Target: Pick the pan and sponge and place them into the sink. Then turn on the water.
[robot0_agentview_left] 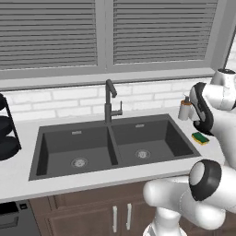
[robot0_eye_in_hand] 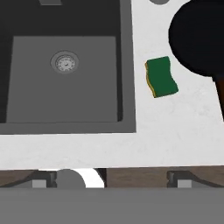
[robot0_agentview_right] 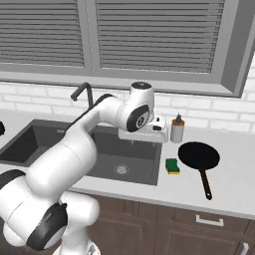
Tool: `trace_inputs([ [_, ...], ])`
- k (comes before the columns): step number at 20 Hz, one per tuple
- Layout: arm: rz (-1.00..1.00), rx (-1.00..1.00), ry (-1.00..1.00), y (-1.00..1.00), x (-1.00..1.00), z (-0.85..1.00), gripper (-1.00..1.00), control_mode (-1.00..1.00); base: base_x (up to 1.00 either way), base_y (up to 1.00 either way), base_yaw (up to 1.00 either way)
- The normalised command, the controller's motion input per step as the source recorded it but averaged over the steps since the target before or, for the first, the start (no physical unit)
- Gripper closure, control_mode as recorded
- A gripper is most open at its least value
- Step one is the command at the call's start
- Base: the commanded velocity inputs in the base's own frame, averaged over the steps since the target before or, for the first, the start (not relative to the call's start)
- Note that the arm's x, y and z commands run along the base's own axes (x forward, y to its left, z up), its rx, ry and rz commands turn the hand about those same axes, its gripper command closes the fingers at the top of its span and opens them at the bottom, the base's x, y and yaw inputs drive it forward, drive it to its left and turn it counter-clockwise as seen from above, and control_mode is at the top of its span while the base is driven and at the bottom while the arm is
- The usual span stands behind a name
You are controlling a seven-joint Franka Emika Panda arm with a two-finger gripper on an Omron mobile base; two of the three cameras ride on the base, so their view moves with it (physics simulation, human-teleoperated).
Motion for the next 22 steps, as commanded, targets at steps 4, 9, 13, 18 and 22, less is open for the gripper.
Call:
trace_inputs([
  [4, 0.00, 0.03, 0.00, -0.74, 0.18, 0.00, -1.00, -1.00, 0.00, 0.00, 0.00],
  [9, 0.00, 0.00, 0.00, -0.43, 0.01, -0.19, -1.00, -1.00, 0.00, 0.00, 0.00],
  [13, 0.00, 0.00, 0.05, -0.53, 0.06, -0.27, -1.00, -1.00, 0.00, 0.00, 0.00],
  [18, 0.00, 0.00, 0.11, -0.64, 0.25, -0.18, -1.00, -1.00, 0.00, 0.00, 0.00],
  [22, 0.00, 0.00, 0.15, -0.53, 0.35, -0.19, -1.00, -1.00, 0.00, 0.00, 0.00],
])
